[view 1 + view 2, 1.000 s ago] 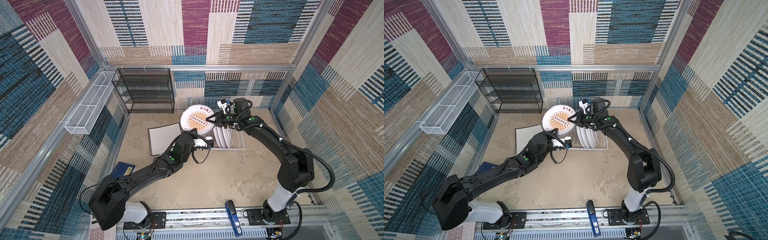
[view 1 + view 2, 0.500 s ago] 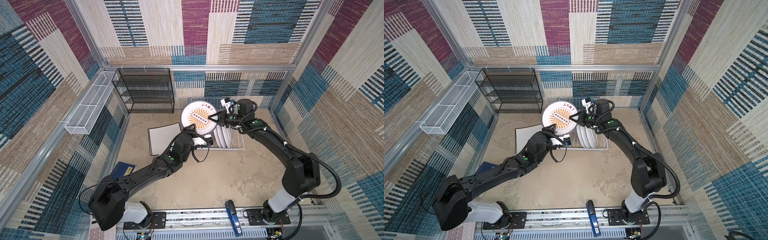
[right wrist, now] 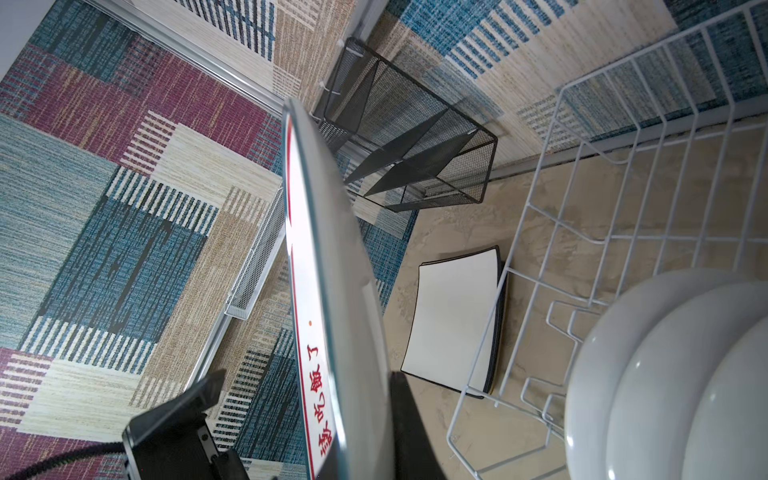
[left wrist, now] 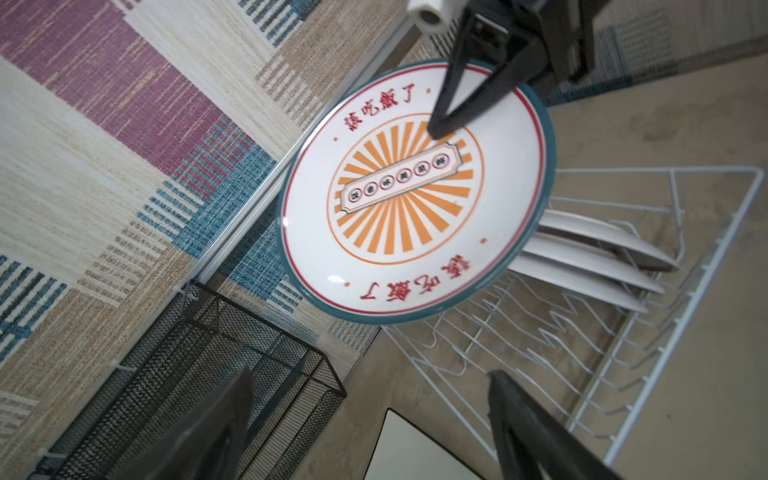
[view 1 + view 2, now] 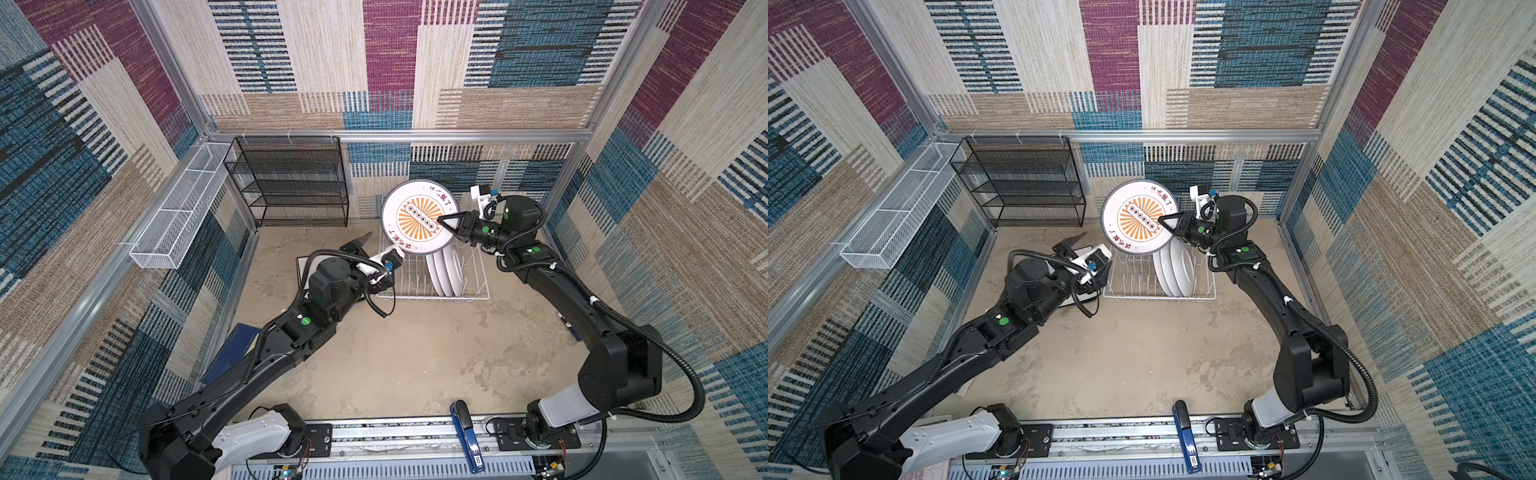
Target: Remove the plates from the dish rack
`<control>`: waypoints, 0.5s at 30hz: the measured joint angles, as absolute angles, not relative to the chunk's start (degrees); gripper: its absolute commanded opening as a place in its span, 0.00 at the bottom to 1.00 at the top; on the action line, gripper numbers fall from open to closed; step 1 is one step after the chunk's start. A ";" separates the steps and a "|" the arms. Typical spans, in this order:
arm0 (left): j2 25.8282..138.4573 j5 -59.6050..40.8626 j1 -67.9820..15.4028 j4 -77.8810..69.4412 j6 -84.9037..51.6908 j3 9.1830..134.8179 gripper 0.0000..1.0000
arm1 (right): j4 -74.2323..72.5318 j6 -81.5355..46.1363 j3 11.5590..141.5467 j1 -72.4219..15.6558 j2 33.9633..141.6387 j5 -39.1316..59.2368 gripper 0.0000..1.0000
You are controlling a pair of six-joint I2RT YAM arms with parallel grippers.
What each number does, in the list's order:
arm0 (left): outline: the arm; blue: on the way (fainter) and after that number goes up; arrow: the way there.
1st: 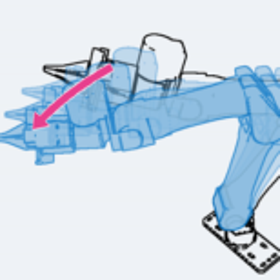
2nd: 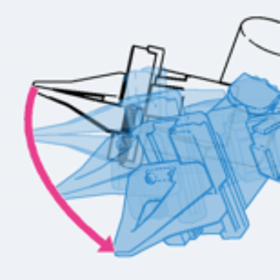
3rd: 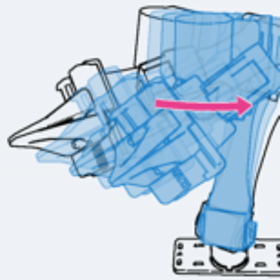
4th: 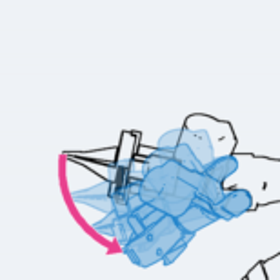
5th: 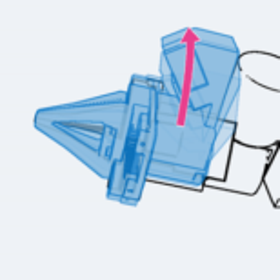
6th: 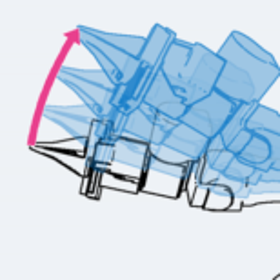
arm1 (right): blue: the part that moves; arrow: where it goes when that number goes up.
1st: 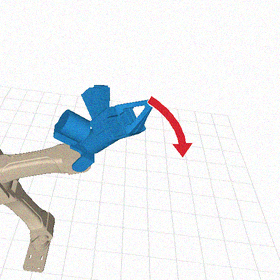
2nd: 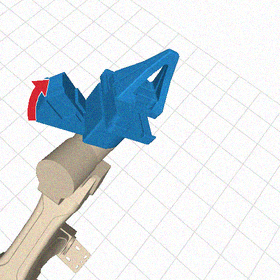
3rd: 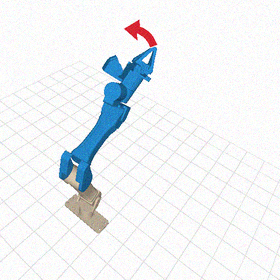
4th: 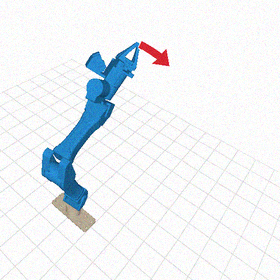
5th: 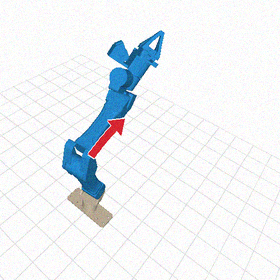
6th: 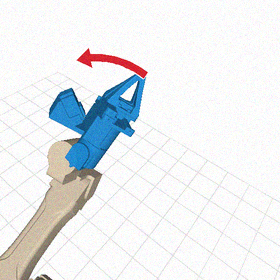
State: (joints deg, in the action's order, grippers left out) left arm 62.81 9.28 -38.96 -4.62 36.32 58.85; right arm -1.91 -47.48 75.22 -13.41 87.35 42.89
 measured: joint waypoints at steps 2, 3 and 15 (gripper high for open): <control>62.17 5.19 -35.75 -3.07 28.12 61.30 0.91 | -2.31 -46.35 74.96 -13.39 87.26 42.96 0.00; 62.15 2.81 -34.06 -2.26 24.03 62.54 0.91 | -2.50 -46.22 74.78 -13.39 87.24 43.03 0.00; 75.68 -20.67 -18.81 1.67 -16.08 75.22 0.90 | -3.62 -44.07 73.49 -13.39 87.07 44.66 0.00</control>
State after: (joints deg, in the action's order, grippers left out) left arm 75.68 -20.67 -18.81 1.67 -16.08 75.22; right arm -3.62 -44.07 73.49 -13.39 87.07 44.66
